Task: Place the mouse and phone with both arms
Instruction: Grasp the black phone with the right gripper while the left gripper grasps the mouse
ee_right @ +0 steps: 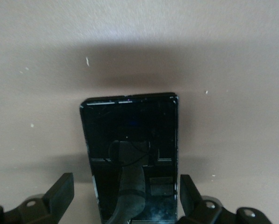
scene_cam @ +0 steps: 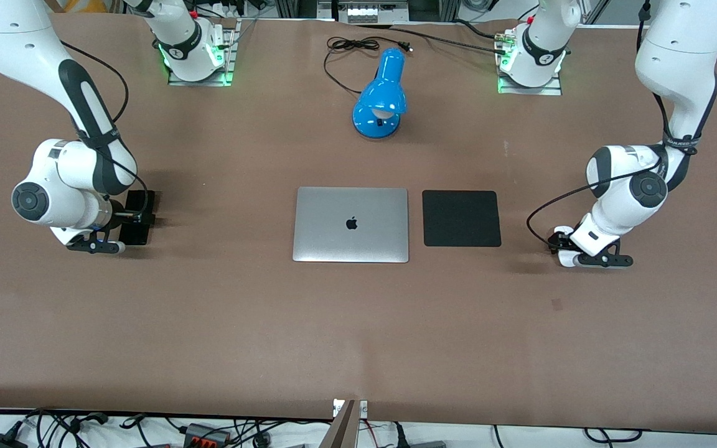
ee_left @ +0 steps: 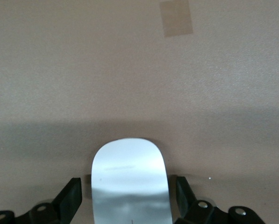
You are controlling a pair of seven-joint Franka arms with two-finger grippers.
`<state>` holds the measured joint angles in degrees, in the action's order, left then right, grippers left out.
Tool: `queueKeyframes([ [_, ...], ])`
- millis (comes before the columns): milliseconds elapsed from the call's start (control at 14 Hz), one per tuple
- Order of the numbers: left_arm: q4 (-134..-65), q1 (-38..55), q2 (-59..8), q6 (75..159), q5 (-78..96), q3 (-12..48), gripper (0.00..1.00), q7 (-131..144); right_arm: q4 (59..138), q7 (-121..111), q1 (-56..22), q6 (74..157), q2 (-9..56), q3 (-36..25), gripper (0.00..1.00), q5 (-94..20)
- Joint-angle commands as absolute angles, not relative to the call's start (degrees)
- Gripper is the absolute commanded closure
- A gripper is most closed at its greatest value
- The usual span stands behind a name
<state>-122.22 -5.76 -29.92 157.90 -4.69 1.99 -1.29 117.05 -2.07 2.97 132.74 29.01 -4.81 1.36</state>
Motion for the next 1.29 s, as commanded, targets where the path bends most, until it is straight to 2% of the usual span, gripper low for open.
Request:
queueKeyframes([
  [0, -122.4, -6.2, -29.3, 158.7, -5.7, 2.5, 0.53, -1.0, 117.7, -2.5, 3.4, 133.9, 29.7, -5.1, 0.00, 2.4],
  [71, -122.4, -6.4, -29.2, 158.6, -5.7, 2.5, 0.67, -0.7, 117.7, -2.5, 3.3, 134.0, 29.6, -5.2, 0.00, 2.4],
  [429, -121.6, -5.8, -26.4, 156.6, -5.7, 2.7, 0.69, -1.3, 117.7, -3.0, 3.5, 133.9, 30.1, -5.5, 0.00, 4.9],
  [571, -116.0, -5.4, -24.8, 146.0, -5.7, 4.3, 0.69, -1.3, 117.6, -3.0, 3.3, 133.9, 30.1, -5.5, 0.00, 4.9],
  [714, -110.4, -5.3, -24.6, 136.1, -5.7, 8.3, 0.69, -0.8, 117.6, -2.9, 3.3, 133.9, 30.2, -5.4, 0.00, 4.9],
  [786, -109.6, -5.2, -24.6, 133.9, -5.5, 11.7, 0.69, 0.3, 117.6, -2.9, 3.3, 133.8, 30.2, -5.4, 0.22, 4.9],
  [857, -110.1, -5.2, -24.7, 133.8, -5.5, 14.1, 0.69, 4.0, 117.6, -2.9, 3.3, 133.7, 30.2, -5.4, 0.48, 4.9],
  [929, -110.6, -4.7, -25.0, 133.8, -5.7, 16.3, 0.69, 8.9, 117.6, -2.9, 3.2, 133.4, 30.1, -5.4, 0.65, 4.9],
  [1000, -111.0, -2.8, -25.5, 134.0, -5.7, 17.6, 0.69, 15.0, 117.6, -2.9, 3.1, 133.2, 30.2, -5.4, 0.77, 4.9],
  [1214, -112.8, 1.9, -27.2, 136.8, -6.9, 17.5, 0.70, 20.6, 117.0, -3.2, 3.2, 131.8, 29.7, -5.4, 0.82, 4.9],
])
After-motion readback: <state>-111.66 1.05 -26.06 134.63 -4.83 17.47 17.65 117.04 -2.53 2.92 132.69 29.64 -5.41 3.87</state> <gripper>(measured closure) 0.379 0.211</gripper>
